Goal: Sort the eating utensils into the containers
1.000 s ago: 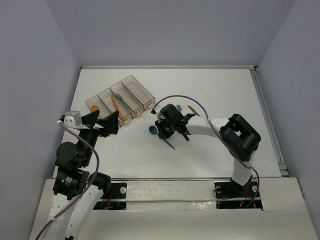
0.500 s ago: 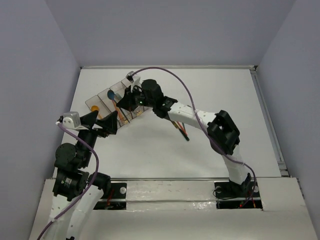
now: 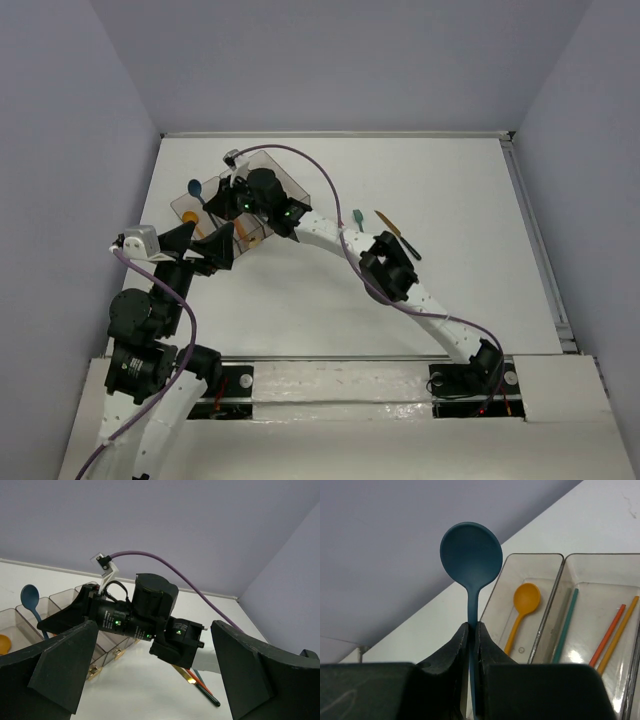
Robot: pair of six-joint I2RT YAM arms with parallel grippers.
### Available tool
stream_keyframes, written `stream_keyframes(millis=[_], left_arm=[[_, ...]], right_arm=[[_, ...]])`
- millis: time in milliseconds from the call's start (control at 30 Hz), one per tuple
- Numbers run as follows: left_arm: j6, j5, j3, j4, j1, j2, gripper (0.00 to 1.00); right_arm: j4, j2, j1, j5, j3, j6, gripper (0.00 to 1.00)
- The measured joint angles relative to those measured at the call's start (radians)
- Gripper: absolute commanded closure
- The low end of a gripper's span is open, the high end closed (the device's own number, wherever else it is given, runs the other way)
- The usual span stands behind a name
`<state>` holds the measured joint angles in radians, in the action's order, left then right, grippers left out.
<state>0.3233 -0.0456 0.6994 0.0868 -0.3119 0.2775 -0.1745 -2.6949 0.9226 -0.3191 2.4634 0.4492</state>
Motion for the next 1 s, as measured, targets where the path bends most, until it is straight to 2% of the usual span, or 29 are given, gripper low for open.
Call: stream_keyframes(millis=[167,233,267,300,367,400,433,500,667,767,867,1000], left_arm=[[0.000,0.000,0.000,0.000,0.000,0.000,0.01],[0.000,0.000,0.000,0.000,0.000,0.000,0.01],[0.000,0.000,0.000,0.000,0.000,0.000,0.01],[0.000,0.000,0.000,0.000,0.000,0.000,0.01],[0.000,0.000,0.000,0.000,0.000,0.000,0.01],[0.000,0.000,0.000,0.000,0.000,0.000,0.01],[0.000,0.000,0.000,0.000,0.000,0.000,0.01],[0.000,0.001,0.000,0.000,0.000,0.000,0.01],[0.000,0.001,0.000,0.000,0.000,0.000,0.01],[0.000,0.001,0.000,0.000,0.000,0.000,0.01],[0.000,0.001,0.000,0.000,0.000,0.000,0.01],[0.000,0.002,0.000,0.000,0.000,0.000,0.01]], right_arm=[[0.032,-0.042,0.004,0.050,0.033,-0.035,0.98],[0.038,-0.055,0.004,0.066,0.048,-0.047,0.94],[0.040,-0.061,0.005,0.073,0.054,-0.054,0.89],[0.042,-0.063,0.006,0.078,0.057,-0.060,0.78],[0.051,-0.064,0.009,0.084,0.057,-0.067,0.71],[0.057,-0.064,0.011,0.086,0.060,-0.080,0.65],[0.061,-0.064,0.014,0.088,0.061,-0.093,0.56],[0.068,-0.064,0.023,0.095,0.061,-0.115,0.48],[0.078,-0.054,0.040,0.107,0.032,-0.151,0.47],[0.078,-0.010,0.045,0.118,-0.061,-0.164,0.49],[0.068,0.079,0.047,0.142,-0.203,-0.166,0.52],[0.039,0.279,0.044,0.208,-0.438,-0.166,0.59]])
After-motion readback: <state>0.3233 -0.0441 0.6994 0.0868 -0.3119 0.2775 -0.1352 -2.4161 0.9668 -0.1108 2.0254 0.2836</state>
